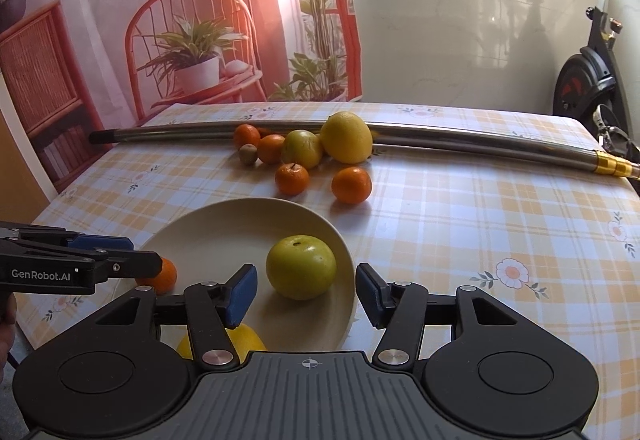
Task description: Organize fruits
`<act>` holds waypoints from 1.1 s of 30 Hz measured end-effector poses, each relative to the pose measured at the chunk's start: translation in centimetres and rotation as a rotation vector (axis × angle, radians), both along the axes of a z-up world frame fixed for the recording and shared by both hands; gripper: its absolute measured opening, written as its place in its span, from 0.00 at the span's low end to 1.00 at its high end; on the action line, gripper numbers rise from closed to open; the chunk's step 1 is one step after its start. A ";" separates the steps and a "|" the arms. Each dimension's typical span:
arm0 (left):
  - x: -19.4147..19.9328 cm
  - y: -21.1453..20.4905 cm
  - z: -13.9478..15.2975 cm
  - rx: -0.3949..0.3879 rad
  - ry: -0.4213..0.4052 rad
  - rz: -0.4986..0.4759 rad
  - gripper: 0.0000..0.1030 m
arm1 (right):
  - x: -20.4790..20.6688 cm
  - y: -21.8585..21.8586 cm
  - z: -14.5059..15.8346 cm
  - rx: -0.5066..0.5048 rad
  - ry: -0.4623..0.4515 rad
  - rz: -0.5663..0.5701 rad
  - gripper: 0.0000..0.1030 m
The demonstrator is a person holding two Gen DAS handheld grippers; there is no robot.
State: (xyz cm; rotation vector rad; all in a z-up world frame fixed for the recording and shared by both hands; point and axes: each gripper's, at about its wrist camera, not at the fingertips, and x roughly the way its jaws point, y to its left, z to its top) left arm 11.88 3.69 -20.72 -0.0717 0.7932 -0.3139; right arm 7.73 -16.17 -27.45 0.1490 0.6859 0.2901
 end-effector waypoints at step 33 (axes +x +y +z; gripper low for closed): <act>7.7 2.7 3.5 0.001 -0.084 0.193 0.51 | 10.4 -3.1 -2.0 -0.001 -0.125 0.058 0.48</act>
